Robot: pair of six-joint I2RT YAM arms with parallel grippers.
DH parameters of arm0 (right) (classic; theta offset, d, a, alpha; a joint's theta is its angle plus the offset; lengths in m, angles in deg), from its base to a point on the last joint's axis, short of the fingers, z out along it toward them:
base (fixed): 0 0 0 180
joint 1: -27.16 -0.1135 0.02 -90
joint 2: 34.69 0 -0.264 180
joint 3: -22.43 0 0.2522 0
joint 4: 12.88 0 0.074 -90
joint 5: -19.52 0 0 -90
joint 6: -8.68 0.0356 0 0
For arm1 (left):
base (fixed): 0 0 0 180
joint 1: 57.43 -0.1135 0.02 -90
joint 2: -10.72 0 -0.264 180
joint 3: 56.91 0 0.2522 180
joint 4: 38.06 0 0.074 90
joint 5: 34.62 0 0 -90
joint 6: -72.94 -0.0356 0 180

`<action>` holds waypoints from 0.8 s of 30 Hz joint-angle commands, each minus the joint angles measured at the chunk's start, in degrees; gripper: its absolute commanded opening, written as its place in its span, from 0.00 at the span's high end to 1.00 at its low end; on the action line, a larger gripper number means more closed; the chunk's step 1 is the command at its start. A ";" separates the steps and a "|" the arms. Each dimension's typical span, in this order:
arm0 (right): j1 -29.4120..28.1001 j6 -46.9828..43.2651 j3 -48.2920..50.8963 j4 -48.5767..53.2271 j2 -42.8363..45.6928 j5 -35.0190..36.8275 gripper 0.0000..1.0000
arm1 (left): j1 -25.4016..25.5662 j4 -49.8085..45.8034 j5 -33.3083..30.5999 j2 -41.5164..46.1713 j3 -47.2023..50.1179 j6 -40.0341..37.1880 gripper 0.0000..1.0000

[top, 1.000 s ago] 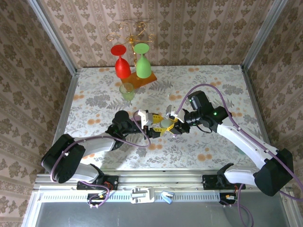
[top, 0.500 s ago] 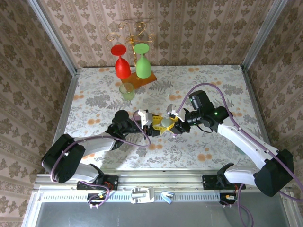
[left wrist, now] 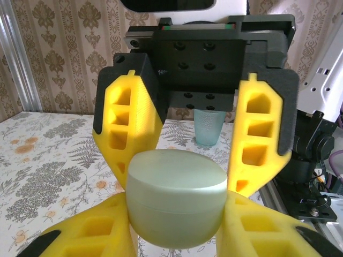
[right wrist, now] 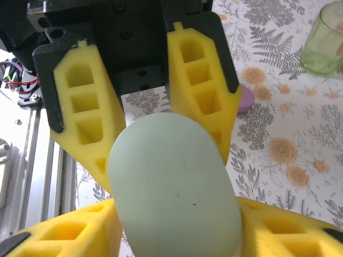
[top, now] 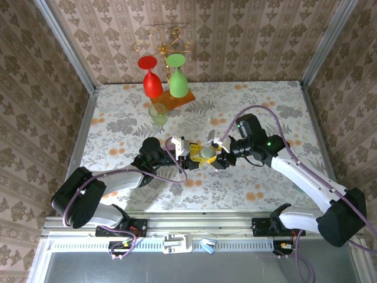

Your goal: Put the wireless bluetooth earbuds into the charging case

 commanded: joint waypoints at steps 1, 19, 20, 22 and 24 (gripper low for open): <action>0.64 0.55 0.71 -2.24 1.48 -2.40 0.42 | -0.92 4.06 0.48 1.61 0.11 2.69 0.77; 1.92 6.20 1.52 -8.79 2.44 1.18 0.33 | -2.30 3.84 3.61 3.13 1.69 3.48 0.78; 2.01 6.26 1.62 -8.95 2.38 1.26 0.33 | -2.27 3.80 3.67 3.10 1.74 3.38 0.78; 2.18 6.73 1.74 -9.56 2.83 1.22 0.33 | -2.46 3.49 3.61 3.11 1.93 3.23 0.78; 2.18 6.96 2.01 -9.91 3.13 1.39 0.33 | -2.56 3.48 3.66 3.15 2.13 3.20 0.78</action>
